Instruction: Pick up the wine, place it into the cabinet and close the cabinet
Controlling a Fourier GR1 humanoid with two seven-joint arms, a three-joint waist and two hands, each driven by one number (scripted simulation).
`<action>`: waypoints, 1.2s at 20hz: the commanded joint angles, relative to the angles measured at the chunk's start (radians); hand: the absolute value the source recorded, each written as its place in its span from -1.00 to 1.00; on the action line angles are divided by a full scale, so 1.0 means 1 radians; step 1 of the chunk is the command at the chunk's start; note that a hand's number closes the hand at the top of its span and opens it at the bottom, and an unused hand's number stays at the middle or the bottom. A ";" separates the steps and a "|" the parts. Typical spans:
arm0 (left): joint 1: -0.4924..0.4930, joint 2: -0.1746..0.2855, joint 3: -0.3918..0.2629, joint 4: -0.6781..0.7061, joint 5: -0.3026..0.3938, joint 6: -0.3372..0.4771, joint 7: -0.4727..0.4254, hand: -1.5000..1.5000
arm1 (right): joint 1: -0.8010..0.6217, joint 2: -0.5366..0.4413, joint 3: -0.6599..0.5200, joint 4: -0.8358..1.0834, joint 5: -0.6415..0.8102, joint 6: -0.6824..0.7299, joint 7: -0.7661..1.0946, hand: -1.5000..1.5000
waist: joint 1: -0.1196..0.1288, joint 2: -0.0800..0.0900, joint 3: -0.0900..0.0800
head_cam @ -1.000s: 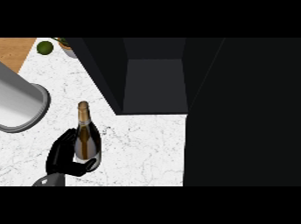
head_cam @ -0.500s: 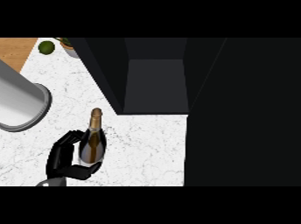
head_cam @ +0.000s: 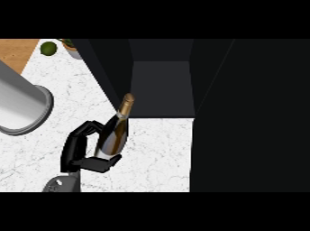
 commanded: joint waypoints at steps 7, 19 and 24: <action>-0.093 -0.026 -0.186 -0.164 -0.009 0.208 0.304 1.00 | 0.083 -0.019 -0.041 -0.132 -0.049 0.044 0.002 -1.00 | -0.007 0.001 0.000; -0.284 -0.025 -0.337 -0.049 -0.059 0.403 0.406 1.00 | 0.112 -0.019 -0.053 -0.159 -0.082 0.045 0.032 -1.00 | -0.022 0.003 -0.001; -0.399 -0.024 -0.347 -0.014 0.004 0.449 0.497 1.00 | 0.081 -0.023 -0.064 -0.101 -0.098 0.072 -0.013 -1.00 | -0.038 0.006 -0.001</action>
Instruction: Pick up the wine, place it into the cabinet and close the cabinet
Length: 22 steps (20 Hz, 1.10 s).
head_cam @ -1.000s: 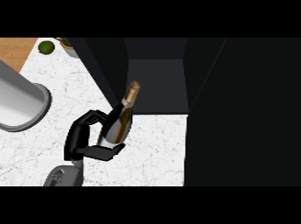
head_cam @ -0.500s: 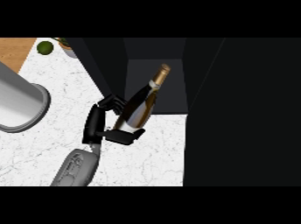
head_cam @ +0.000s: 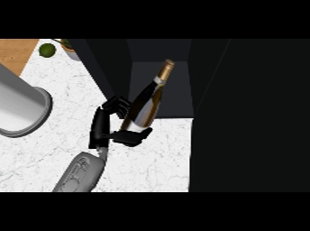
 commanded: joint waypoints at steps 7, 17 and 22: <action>-0.226 -0.047 -0.091 0.113 -0.005 0.098 0.145 1.00 | 0.030 0.003 -0.022 -0.093 -0.078 -0.001 0.016 -1.00 | -0.037 0.011 -0.004; -0.241 -0.033 -0.094 0.237 -0.078 0.183 0.179 1.00 | 0.005 -0.011 0.003 -0.057 -0.102 0.036 0.006 -1.00 | -0.082 0.024 -0.005; -0.204 -0.025 -0.107 0.243 -0.086 0.200 0.195 1.00 | -0.020 0.002 0.001 -0.045 -0.096 0.019 0.003 -1.00 | -0.076 0.026 -0.005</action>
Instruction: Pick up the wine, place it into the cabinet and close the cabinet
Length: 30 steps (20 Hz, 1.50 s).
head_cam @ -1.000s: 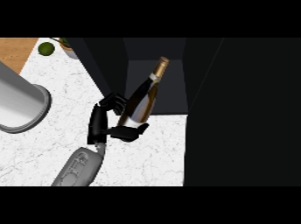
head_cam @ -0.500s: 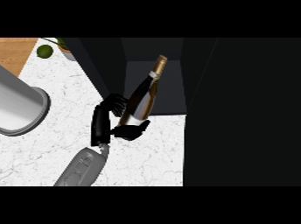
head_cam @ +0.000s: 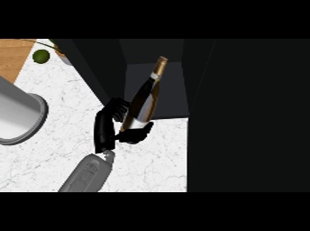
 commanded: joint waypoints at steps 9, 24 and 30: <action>-0.343 -0.059 0.136 0.352 0.095 -0.113 0.037 1.00 | 0.028 0.001 0.013 -0.081 -0.072 -0.013 0.044 -1.00 | -0.037 0.042 -0.021; -0.468 -0.027 0.007 0.493 0.051 0.055 0.023 1.00 | 0.039 -0.015 -0.001 -0.044 -0.089 0.036 -0.008 -1.00 | -0.057 0.043 -0.017; -0.544 -0.043 -0.047 0.559 -0.012 0.077 0.067 1.00 | 0.035 -0.024 -0.006 -0.054 -0.113 0.031 0.010 -1.00 | -0.052 0.042 -0.018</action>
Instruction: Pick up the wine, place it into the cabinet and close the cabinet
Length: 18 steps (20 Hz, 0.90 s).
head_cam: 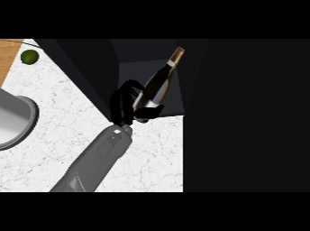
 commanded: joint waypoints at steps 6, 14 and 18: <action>-0.290 -0.015 0.015 0.206 0.041 -0.087 0.040 1.00 | 0.032 -0.020 -0.046 -0.063 -0.104 0.012 0.009 -1.00 | -0.025 0.018 -0.010; -0.411 -0.015 -0.014 0.368 0.032 -0.079 0.149 1.00 | 0.011 -0.032 -0.033 -0.068 -0.113 0.013 0.025 -1.00 | -0.043 0.025 -0.010; -0.401 -0.015 -0.026 0.437 0.010 -0.027 0.133 1.00 | 0.044 -0.023 -0.039 -0.037 -0.087 0.036 -0.020 -1.00 | -0.042 0.026 -0.009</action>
